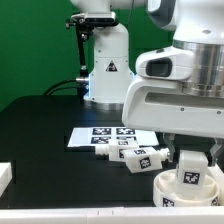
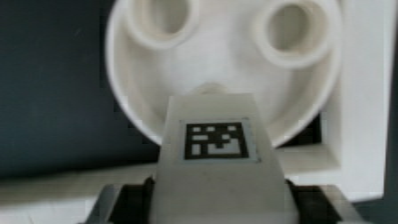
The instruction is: Assemble stool
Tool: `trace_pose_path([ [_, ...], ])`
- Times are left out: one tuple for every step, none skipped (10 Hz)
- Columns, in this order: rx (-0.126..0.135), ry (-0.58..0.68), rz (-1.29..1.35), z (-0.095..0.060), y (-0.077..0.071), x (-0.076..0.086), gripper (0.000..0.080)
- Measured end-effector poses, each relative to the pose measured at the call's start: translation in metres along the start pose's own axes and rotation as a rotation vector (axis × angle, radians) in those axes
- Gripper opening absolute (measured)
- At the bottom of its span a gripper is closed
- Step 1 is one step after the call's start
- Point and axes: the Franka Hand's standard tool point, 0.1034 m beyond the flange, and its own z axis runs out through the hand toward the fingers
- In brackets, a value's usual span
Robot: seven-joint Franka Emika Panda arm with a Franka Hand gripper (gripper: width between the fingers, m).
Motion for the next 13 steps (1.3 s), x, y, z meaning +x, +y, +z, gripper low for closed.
trace_pose_path([
  [0.043,-0.003,0.098,-0.0004,0.0017,0.0045,0.0335],
  [0.052,0.014,0.129,0.0002,0.0029,0.007,0.0335],
  [0.051,0.01,0.195,0.001,0.0007,0.005,0.0335],
  [0.053,0.007,0.255,0.0011,0.0002,0.0047,0.0335],
  [0.06,0.001,0.363,0.0011,-0.0002,0.0046,0.0335],
  [0.086,-0.019,0.54,0.0005,-0.0018,0.005,0.0335],
  [0.13,-0.03,0.781,0.0024,-0.0046,0.0057,0.0335],
  [0.164,-0.039,0.94,0.0047,-0.0045,0.0044,0.0335],
  [0.177,-0.045,0.979,0.0045,-0.0038,0.004,0.0335],
  [0.176,-0.055,1.045,0.0045,-0.0048,0.0031,0.0335],
  [0.176,-0.052,1.014,0.0045,-0.0048,0.0031,0.0335],
  [0.176,-0.048,0.971,0.0046,-0.0048,0.003,0.0335],
  [0.151,-0.076,0.818,0.0037,-0.0034,-0.001,0.0511],
])
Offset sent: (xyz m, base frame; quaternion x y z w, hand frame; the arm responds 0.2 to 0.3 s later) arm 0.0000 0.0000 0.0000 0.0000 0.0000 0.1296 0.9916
